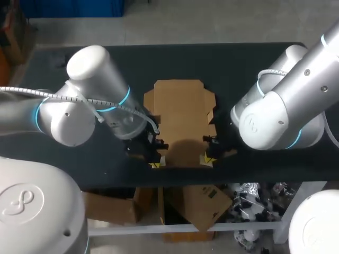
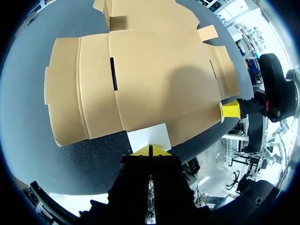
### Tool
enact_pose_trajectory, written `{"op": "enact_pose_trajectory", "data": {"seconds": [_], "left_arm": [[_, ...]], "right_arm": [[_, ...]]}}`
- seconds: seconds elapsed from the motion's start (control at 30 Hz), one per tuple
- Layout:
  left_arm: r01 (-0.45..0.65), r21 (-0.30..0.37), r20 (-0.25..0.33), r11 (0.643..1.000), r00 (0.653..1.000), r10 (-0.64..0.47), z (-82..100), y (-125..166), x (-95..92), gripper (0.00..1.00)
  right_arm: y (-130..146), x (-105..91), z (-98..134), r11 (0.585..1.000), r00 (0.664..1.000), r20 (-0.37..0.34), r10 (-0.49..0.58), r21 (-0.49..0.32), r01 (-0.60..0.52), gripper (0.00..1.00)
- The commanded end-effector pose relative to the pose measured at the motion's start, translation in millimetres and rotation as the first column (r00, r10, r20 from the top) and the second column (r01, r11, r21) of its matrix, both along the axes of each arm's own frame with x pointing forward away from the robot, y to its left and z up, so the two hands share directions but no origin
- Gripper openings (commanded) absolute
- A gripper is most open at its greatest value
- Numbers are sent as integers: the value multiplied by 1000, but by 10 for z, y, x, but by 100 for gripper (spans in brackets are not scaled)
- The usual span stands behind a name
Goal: Assemble the packaging by folding the flat box into shape, placing the metal phone stand inside, and closing the box properly
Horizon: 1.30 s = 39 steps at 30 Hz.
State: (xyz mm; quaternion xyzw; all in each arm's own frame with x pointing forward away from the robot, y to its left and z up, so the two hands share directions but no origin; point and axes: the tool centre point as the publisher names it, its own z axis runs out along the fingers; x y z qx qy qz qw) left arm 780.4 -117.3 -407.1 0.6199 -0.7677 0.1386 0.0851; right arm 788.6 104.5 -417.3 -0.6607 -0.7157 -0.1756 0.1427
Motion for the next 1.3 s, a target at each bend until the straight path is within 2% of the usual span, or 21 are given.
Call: {"op": "enact_pose_trajectory", "data": {"seconds": [0.03, 0.27, 0.6, 0.83, 1.07, 1.3], "left_arm": [[-7, 13, 15, 1000, 1000, 6, -30, -56, -13, 0], [-26, 28, 47, 999, 999, 24, -94, -68, -24, 0], [-38, 44, 44, 998, 998, 36, -133, -46, -19, 0], [-41, 35, 57, 999, 998, 39, -8, -13, -18, 0], [-45, 16, 81, 999, 996, 43, 150, 58, 3, 0], [-42, -1, 93, 999, 995, 42, 269, 130, 40, 0]], "right_arm": [[55, -21, -43, 999, 1000, 13, -12, -53, 12, 0], [60, -10, -90, 997, 1000, 14, -22, -77, 23, 0], [45, 5, -124, 993, 999, 15, -51, -107, 52, 0], [-10, -6, 26, 994, 996, 57, -68, -84, 72, 0], [-126, -10, 203, 995, 990, 108, -89, -31, 93, 0], [-228, 25, 289, 996, 989, 125, -84, 32, 81, 0]]}}
